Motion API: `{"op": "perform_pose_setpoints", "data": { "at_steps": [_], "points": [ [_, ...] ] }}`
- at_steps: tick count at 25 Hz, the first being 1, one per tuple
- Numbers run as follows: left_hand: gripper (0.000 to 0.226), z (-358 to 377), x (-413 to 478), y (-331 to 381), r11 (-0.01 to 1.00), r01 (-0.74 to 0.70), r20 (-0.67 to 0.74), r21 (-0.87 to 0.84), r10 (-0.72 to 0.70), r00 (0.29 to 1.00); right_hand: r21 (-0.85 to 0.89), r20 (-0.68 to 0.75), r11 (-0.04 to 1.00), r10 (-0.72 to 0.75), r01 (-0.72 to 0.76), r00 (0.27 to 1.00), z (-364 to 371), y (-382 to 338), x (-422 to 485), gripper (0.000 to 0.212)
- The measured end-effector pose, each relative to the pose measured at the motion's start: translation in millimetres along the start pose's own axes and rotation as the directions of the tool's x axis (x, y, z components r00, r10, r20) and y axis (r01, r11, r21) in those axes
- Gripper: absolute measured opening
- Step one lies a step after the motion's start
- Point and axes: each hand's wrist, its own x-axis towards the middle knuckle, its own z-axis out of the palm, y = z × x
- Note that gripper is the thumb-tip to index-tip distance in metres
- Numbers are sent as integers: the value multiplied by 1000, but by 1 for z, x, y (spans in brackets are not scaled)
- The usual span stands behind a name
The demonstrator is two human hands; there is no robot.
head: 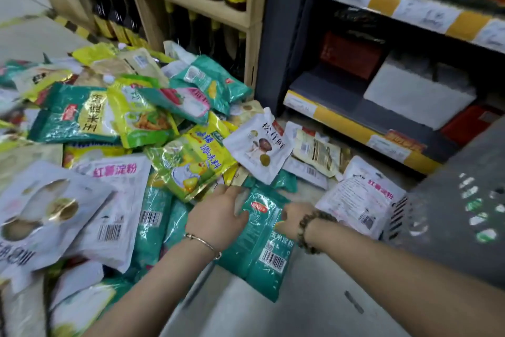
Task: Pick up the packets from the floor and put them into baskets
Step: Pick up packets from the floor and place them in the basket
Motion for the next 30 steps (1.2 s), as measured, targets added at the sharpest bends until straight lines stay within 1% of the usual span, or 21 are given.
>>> {"op": "perform_pose_setpoints", "data": {
  "at_steps": [1, 3, 5, 7, 9, 10, 11, 13, 14, 15, 17, 18, 20, 22, 23, 24, 25, 26, 28, 29, 30],
  "points": [
    [49, 12, -1, -5, 1000, 21, 39, 9, -21, 999, 71, 30, 997, 42, -44, 999, 18, 6, 2, 23],
    [49, 34, -1, -12, 998, 56, 98, 36, -59, 993, 219, 40, 967, 127, -132, 991, 46, 18, 5, 28],
    [49, 52, 1, -16, 996, 84, 143, 20, -86, 986, 353, 66, 903, 236, -244, 970, 66, 27, 9, 26],
    [48, 69, 2, -18, 994, 105, 187, -19, -99, 977, 465, 135, 806, 343, -366, 929, 79, 32, 14, 24],
    [47, 82, 1, -20, 993, 107, 211, -47, -95, 973, 566, 181, 698, 414, -438, 892, 92, 34, 20, 30],
    [47, 87, 1, -22, 992, 108, 215, -60, -92, 972, 634, 195, 624, 443, -457, 875, 96, 34, 23, 34],
    [47, 91, 1, -23, 992, 106, 215, -73, -88, 973, 710, 217, 522, 476, -472, 852, 98, 34, 27, 36],
    [47, 97, 1, -25, 989, 105, 203, -101, -83, 976, 832, 279, 279, 536, -479, 797, 100, 31, 31, 40],
    [47, 100, 0, -25, 987, 110, 198, -121, -85, 977, 853, 305, 199, 559, -482, 771, 101, 29, 31, 43],
    [47, 101, 0, -25, 984, 114, 190, -138, -86, 978, 854, 324, 163, 576, -494, 751, 101, 27, 31, 46],
    [47, 104, 0, -25, 978, 129, 179, -166, -99, 979, 847, 333, 147, 601, -511, 726, 105, 24, 31, 52],
    [47, 104, 0, -25, 973, 145, 179, -180, -113, 977, 854, 320, 145, 610, -499, 725, 108, 23, 31, 51],
    [49, 104, 1, -26, 960, 187, 192, -208, -147, 970, 900, 260, 129, 608, -417, 750, 114, 21, 32, 42],
    [50, 103, 3, -27, 937, 224, 223, -268, -166, 961, 963, 167, 68, 612, -262, 773, 116, 19, 28, 30],
    [49, 102, 3, -26, 908, 250, 236, -336, -176, 956, 985, 110, 38, 613, -168, 783, 115, 20, 25, 24],
    [47, 101, 3, -25, 859, 281, 249, -429, -187, 950, 997, 55, 6, 606, -74, 793, 113, 22, 20, 19],
    [45, 98, 3, -24, 786, 324, 273, -527, -204, 940, 1000, 11, -25, 589, 5, 808, 110, 26, 15, 13],
    [44, 95, 2, -23, 686, 386, 326, -617, -224, 918, 997, -21, -47, 563, 58, 826, 106, 30, 8, 9],
    [42, 83, 2, -23, 419, 542, 495, -729, -224, 839, 993, -63, -56, 485, 103, 872, 94, 38, -5, 5],
    [39, 77, 1, -24, 310, 600, 572, -738, -185, 799, 989, -70, -88, 430, 119, 900, 88, 40, -10, 4],
    [38, 71, -1, -24, 249, 627, 618, -738, -122, 776, 980, -72, -148, 358, 133, 931, 82, 40, -14, 7]
  ]
}}
